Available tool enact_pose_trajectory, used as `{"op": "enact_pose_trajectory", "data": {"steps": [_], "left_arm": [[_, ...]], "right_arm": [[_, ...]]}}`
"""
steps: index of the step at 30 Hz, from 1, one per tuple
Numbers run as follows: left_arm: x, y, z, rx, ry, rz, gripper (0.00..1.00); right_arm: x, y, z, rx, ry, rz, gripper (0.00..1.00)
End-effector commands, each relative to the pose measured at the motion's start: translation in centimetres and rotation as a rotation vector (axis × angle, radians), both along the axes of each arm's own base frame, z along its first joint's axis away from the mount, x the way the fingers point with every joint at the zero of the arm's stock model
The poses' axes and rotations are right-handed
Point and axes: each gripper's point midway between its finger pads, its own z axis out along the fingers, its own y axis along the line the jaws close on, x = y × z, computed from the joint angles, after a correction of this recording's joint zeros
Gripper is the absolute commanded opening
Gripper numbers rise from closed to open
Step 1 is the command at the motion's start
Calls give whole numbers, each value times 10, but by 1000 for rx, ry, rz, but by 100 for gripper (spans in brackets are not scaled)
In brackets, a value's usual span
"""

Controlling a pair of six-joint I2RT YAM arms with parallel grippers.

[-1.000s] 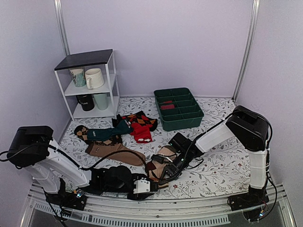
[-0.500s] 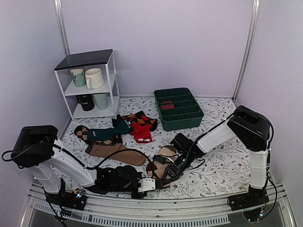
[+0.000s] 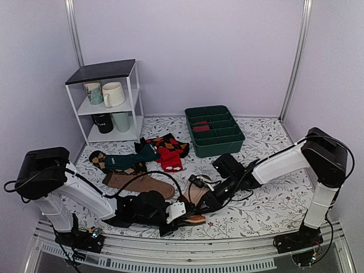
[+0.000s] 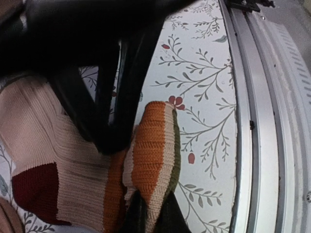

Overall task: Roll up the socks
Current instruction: Roll a pair of socks at the center of the board.

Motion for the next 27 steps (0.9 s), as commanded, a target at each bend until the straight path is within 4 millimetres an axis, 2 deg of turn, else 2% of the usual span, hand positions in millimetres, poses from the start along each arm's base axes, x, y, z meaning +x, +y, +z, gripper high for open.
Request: {"op": "enact_pose_trajectory", "data": {"steps": [1, 4, 8, 9, 13, 16, 20, 27], "left_arm": [[-22, 40, -59, 196, 288, 35, 0], [-23, 48, -69, 219, 370, 67, 0], [-23, 53, -74, 232, 452, 109, 0], [-24, 54, -75, 237, 469, 112, 0], [-27, 57, -81, 265, 549, 124, 0], [-28, 60, -83, 269, 594, 134, 0], [-28, 62, -84, 266, 616, 145, 0], [-27, 64, -84, 251, 637, 159, 0]], "right_arm": [[48, -3, 36, 98, -428, -126, 42], [51, -12, 53, 195, -590, -152, 44], [25, -31, 77, 408, -811, -102, 50], [17, -36, 77, 434, -855, -79, 51], [-10, -41, 59, 404, -997, 32, 51], [-18, -38, 45, 363, -1054, 87, 51], [-26, -32, 44, 381, -1075, 110, 51], [-39, -25, 23, 369, -1007, 213, 50]]}}
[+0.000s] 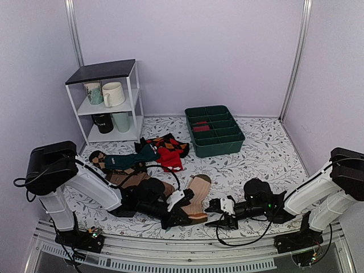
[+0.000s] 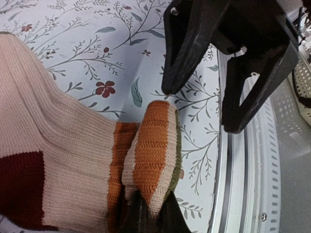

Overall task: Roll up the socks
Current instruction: Roll a pair of socks at the center of the board.

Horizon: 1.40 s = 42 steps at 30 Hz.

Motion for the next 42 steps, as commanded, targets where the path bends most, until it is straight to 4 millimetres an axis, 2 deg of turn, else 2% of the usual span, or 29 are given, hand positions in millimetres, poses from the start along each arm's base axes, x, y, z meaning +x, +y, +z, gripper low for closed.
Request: {"op": "enact_pose_trajectory", "data": {"steps": [1, 9, 18, 22, 27, 30, 33, 34, 35, 42], "left_arm": [[-32, 69, -80, 338, 187, 16, 0], [-32, 69, -79, 332, 188, 13, 0], [-32, 70, -79, 322, 190, 13, 0], [-32, 69, -78, 310, 188, 8, 0], [-32, 68, -74, 283, 177, 3, 0], [-30, 67, -69, 262, 149, 6, 0], [-23, 62, -55, 218, 91, 18, 13], [-20, 61, -49, 201, 63, 22, 25], [-17, 59, -41, 187, 28, 22, 31], [-5, 59, 25, 146, -369, 32, 33]], "right_arm": [[-7, 11, -9, -25, 1, 56, 50], [-7, 18, -21, -52, 27, 67, 49], [-9, 19, -50, -161, 82, 44, 42], [-9, 16, -63, -208, 115, 15, 33], [-4, 18, -85, -316, 187, -44, 10], [-4, 16, -97, -375, 237, -71, 3], [-6, 13, -103, -412, 288, -93, 1], [-8, 12, -104, -424, 313, -98, 1], [-10, 12, -105, -436, 335, -100, 1], [-25, 17, -93, -554, 555, -70, 0]]}}
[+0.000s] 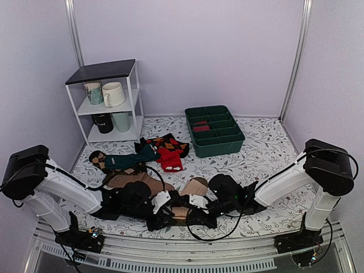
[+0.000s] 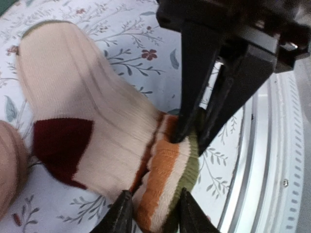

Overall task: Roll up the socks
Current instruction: Roll a pair of socks at the center of the board.

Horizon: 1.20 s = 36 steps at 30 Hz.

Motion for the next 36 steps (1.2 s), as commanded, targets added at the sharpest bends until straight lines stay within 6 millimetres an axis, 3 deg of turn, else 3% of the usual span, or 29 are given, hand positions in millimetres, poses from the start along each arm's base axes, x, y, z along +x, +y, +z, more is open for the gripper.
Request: {"op": "enact_pose_trajectory", "data": {"steps": [1, 6, 10, 13, 15, 17, 25, 32, 36], "left_arm": [[-9, 17, 23, 72, -270, -66, 32], [-29, 24, 41, 20, -400, -110, 27], [-37, 27, 43, 12, -460, -113, 31], [-32, 32, 43, 10, -468, -55, 32], [-34, 34, 47, -28, -487, -47, 41], [-30, 35, 50, -42, -527, -29, 43], [-15, 21, 46, -6, -754, -64, 51], [-33, 3, 43, -61, -760, -184, 60], [-33, -4, 42, -56, -790, -206, 62]], "right_arm": [[-33, -44, -54, -359, 318, -27, 0], [-35, -47, -50, -448, 543, -76, 0], [-26, -49, -53, -470, 677, -107, 1], [-18, -53, -60, -497, 761, -139, 0], [-14, -53, -61, -504, 809, -150, 0], [-12, -53, -61, -516, 855, -159, 0], [-6, -61, -68, -588, 909, -170, 0], [-2, -64, -71, -598, 914, -183, 0], [-1, -64, -72, -599, 915, -186, 0]]}}
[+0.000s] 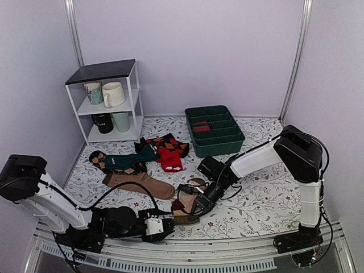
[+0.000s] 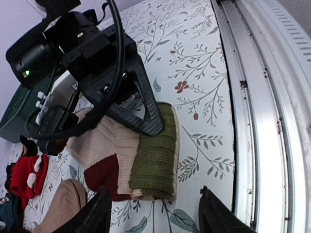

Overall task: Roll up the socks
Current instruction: Roll a pair of socks at the center of the board.

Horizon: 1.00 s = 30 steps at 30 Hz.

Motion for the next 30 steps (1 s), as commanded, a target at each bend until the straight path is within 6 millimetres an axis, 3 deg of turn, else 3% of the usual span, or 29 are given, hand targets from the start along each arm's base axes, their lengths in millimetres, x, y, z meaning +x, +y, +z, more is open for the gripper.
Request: {"op": "enact_pose_trajectory", "data": {"steps": [1, 6, 10, 23, 30], "left_arm": [[-10, -21, 13, -40, -51, -78, 62], [-12, -34, -7, 8, -44, -96, 62], [0, -34, -16, 14, -69, -33, 61], [15, -28, -25, 30, -93, 56, 62], [11, -30, -37, 52, -50, 39, 49]], "right_arm": [[-12, -48, -64, -311, 18, -19, 0], [-11, -48, -63, -311, 17, -22, 0], [-12, -49, -63, -313, 16, -20, 0], [-15, -50, -65, -311, 24, -18, 0], [-15, -51, -66, -314, 30, -19, 0]]}}
